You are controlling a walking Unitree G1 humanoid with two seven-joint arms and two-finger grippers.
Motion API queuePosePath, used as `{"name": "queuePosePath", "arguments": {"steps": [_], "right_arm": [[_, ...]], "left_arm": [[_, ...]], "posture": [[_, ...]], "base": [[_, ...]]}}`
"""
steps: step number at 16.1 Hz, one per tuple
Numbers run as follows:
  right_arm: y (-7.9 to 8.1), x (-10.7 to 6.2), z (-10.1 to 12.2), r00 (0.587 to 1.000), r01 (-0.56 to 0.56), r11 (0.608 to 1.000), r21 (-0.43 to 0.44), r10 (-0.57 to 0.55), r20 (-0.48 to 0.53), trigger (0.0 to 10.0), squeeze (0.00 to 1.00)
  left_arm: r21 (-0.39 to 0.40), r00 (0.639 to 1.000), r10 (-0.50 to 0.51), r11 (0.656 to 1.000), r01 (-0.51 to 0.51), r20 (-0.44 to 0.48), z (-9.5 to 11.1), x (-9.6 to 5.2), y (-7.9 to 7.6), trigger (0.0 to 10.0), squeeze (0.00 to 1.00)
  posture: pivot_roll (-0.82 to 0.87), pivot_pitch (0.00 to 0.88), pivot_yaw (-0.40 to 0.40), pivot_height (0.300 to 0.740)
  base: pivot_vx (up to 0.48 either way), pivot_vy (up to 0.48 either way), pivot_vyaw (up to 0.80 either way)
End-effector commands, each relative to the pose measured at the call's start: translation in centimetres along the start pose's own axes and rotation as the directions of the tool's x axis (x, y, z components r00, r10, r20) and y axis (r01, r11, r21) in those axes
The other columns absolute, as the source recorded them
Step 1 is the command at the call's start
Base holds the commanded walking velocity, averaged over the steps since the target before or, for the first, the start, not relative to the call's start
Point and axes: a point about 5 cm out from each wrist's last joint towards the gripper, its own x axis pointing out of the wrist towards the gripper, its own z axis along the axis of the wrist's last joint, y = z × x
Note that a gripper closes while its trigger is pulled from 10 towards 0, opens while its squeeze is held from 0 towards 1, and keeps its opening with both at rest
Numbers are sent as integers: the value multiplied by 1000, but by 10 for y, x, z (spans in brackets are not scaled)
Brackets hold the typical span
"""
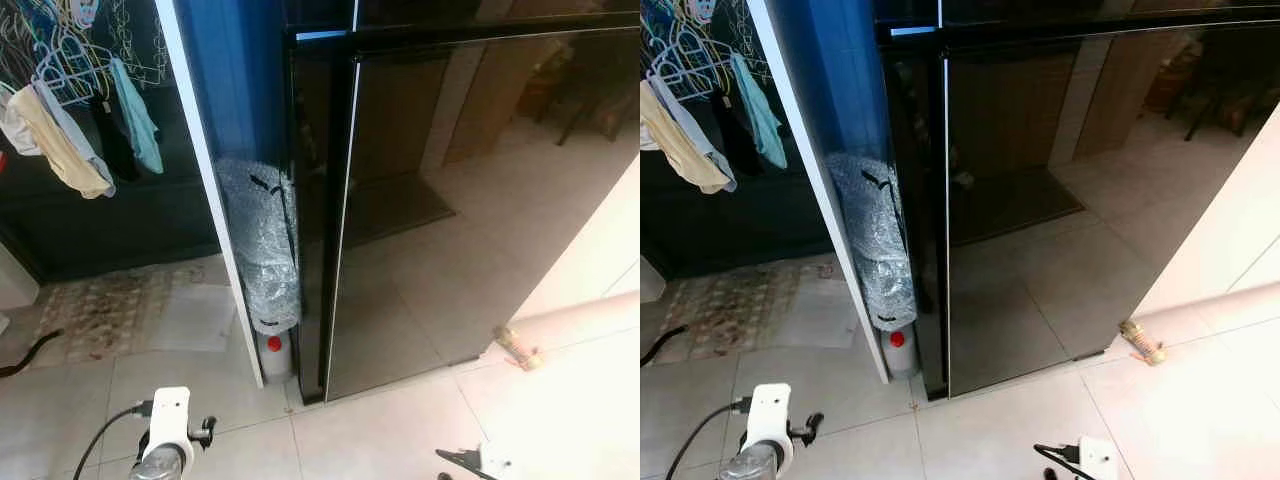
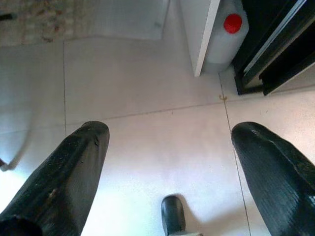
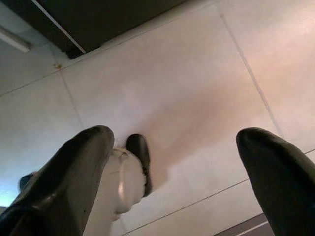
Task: Restocking fridge
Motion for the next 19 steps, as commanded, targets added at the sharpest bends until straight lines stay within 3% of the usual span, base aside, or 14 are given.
{"name": "queuePosePath", "arguments": {"steps": [1,8,12,14,19], "right_arm": [[2,0,-1,1000,3,1000,10,-3,-4,10000,0],[-19,-4,-9,998,41,999,27,-40,-50,10000,0],[-10,-3,-12,998,35,999,36,-33,-60,10000,0],[2,-2,-18,997,22,999,33,-20,-78,10000,0],[2,-2,-15,998,15,1000,27,-13,-69,10000,0]], "left_arm": [[6,999,-4,1000,4,-43,-10,-2,1,10000,0],[11,996,-8,1000,9,-84,-18,-4,1,10000,0],[23,996,-10,1000,12,-91,-18,-4,1,10000,0],[36,995,-7,999,11,-101,-20,-5,2,10000,0],[38,994,-9,999,13,-112,-23,-6,3,10000,0]], "posture": [[-135,0,17,740],[-127,0,21,740],[-125,0,22,740],[-128,0,24,740],[-125,0,21,740]], "base": [[0,0,0],[0,0,0],[0,0,0],[0,0,0],[0,-122,0]]}}
